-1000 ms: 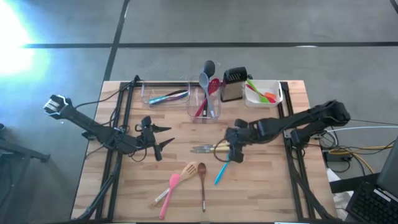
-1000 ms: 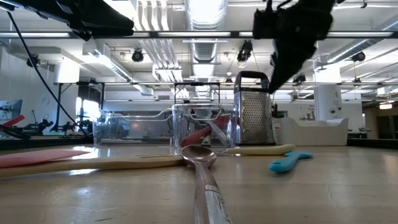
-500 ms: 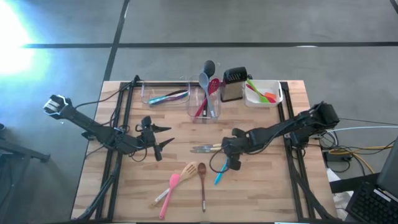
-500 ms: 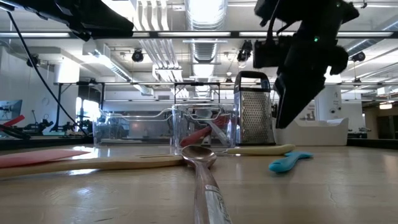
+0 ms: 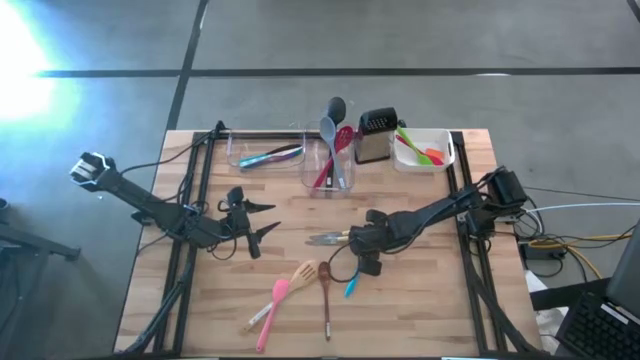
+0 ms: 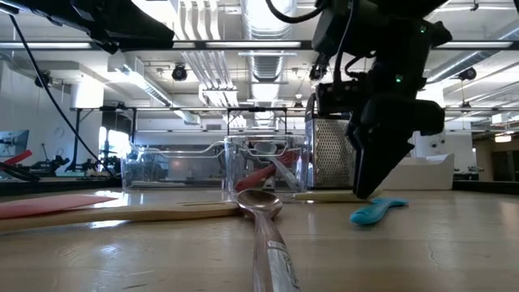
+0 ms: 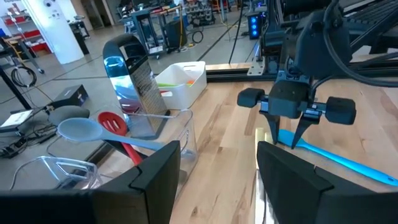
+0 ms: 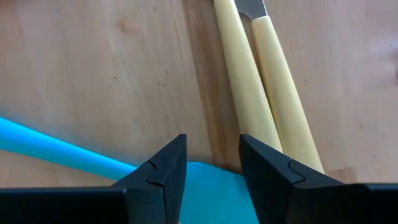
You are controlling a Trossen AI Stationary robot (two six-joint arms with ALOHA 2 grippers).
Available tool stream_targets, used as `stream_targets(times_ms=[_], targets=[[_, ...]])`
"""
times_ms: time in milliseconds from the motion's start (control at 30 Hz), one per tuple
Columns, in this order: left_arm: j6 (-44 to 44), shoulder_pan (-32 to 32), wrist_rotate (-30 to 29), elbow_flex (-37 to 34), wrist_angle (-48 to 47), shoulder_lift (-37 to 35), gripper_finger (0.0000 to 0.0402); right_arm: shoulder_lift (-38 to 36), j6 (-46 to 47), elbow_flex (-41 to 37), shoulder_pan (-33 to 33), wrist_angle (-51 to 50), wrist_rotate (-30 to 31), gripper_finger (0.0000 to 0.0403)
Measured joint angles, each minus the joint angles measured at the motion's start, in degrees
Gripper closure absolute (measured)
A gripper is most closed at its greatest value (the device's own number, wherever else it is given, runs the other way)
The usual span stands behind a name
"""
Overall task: Pick & Place Kitchen Items
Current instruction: Put the bottom yellow knife into the left transparent bin
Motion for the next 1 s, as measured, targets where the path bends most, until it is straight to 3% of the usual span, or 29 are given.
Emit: stream_targets(times_ms=[1000], targets=[[0.0, 0.0, 0.0, 0.0, -0.3, 0.0, 0.0184, -1.7, -1.0, -0.4, -3.4, 1.0, -0.3, 0.0246]])
